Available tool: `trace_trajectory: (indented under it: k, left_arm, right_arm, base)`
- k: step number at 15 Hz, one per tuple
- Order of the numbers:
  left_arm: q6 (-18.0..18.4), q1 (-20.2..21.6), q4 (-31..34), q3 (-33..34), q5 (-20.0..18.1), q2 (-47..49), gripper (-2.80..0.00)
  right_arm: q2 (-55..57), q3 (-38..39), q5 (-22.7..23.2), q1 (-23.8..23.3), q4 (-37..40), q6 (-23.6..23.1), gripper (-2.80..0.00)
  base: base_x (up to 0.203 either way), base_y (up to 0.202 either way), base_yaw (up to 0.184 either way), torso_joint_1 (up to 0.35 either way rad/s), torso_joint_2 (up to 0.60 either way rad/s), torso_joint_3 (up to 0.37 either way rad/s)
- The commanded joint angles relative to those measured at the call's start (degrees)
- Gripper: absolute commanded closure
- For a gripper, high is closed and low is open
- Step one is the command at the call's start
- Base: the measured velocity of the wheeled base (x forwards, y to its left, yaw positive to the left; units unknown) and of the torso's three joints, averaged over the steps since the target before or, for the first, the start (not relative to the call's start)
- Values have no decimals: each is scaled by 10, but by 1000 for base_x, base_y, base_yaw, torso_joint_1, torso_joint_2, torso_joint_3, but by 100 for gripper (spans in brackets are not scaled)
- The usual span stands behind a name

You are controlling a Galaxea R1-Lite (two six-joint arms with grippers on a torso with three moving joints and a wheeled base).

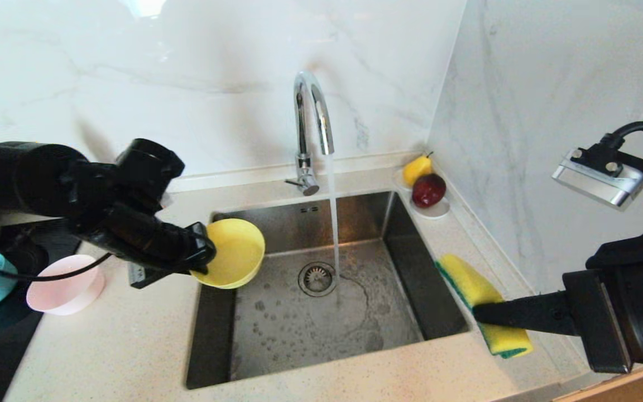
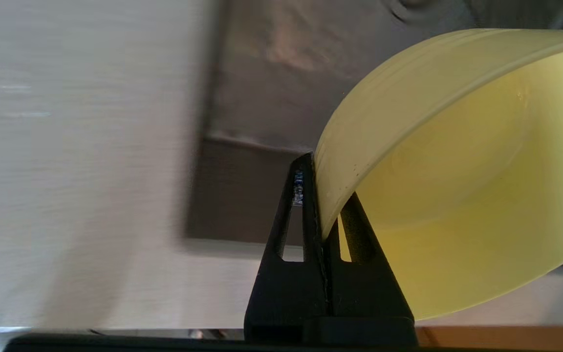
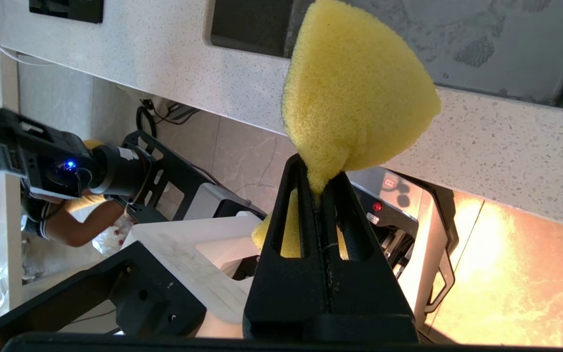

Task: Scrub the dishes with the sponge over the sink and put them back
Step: Wash the bowl

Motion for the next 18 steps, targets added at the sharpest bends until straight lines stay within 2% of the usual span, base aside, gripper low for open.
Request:
trace_trajectory:
  k: [1,7,10,12,15,18]
  left_arm:
    - [-26,-51,15,-74,2,92,0]
    - [-121,-119,68,-236,4,234,0]
    - [-126,-128,74,-293,4,269,0]
    - [-125,-142,55,-295,10,287,0]
    - [-128,-149,10,-295,44,313,0]
    - [-129,-149,-7,-295,46,315,0]
  right_arm:
    - [3,2,1,0,2,2,0]
    - [-9,9,1,1,-10,2,0]
    - [-21,9,2,5,-10,1,0]
    - [-24,12,2,5,-10,1,0]
    - [-31,13,2,5,-10,1,0]
    - [-32,14,3,5,-10,2,0]
  base:
    - [0,0,0,0,0,0]
    - [0,0,0,0,0,0]
    - [0,0,0,0,0,0]
    - [0,0,0,0,0,0]
    - [0,0,0,0,0,0]
    - [0,0,0,0,0,0]
